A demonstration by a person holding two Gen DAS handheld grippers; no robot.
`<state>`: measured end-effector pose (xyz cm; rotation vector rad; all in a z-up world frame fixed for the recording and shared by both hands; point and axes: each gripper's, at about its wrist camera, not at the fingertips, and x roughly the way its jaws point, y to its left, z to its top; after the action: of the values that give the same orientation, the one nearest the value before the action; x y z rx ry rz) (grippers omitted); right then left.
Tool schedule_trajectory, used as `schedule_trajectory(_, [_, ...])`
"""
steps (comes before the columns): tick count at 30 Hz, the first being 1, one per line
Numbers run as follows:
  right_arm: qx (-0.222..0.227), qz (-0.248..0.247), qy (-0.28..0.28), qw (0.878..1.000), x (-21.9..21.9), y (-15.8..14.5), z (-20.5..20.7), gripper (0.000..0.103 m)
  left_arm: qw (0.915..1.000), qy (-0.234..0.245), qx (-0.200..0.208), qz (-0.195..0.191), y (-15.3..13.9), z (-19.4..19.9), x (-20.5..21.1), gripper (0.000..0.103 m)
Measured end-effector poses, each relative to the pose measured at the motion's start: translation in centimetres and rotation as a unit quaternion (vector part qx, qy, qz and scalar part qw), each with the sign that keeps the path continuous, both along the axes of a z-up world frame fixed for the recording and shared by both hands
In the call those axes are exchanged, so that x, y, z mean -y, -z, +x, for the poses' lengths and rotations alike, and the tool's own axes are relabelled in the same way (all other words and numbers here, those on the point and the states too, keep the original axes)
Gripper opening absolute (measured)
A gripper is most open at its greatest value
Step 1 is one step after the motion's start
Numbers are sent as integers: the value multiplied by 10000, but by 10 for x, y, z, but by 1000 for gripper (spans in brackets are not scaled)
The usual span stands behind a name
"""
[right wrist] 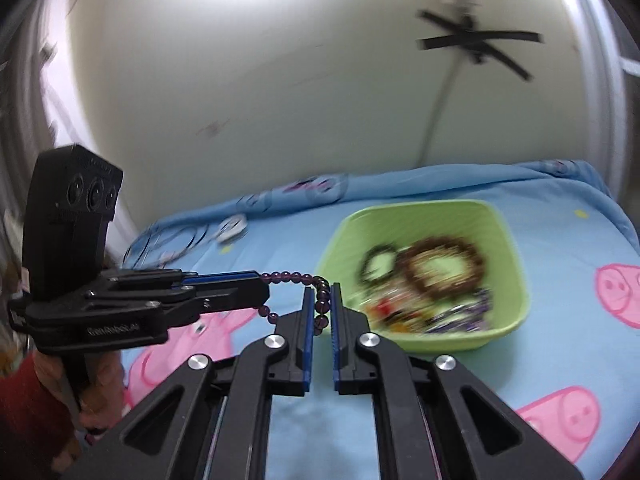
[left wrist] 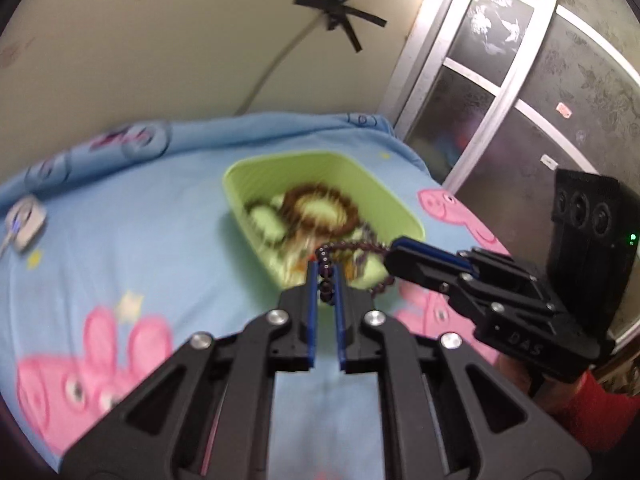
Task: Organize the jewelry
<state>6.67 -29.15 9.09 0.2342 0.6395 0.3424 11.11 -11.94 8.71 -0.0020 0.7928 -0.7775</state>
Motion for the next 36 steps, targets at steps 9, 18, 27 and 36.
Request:
schedule_trajectory(9, [-30, -2, 606, 9982, 34, 24, 26, 13, 9971, -667, 258, 257, 14, 46, 32, 32])
schedule_trajectory(18, [1235, 281, 1799, 9755, 31, -18, -55, 74, 9867, -1350, 847, 315, -7, -1, -32, 55])
schedule_trajectory(27, [32, 225, 1556, 9876, -20, 29, -86, 79, 9761, -2000, 664, 534, 28, -70, -82, 89])
schedule_trajectory(36, [-558, 251, 1524, 9864, -48, 57, -101, 79, 9640, -2401, 653, 940, 50, -96, -100, 97])
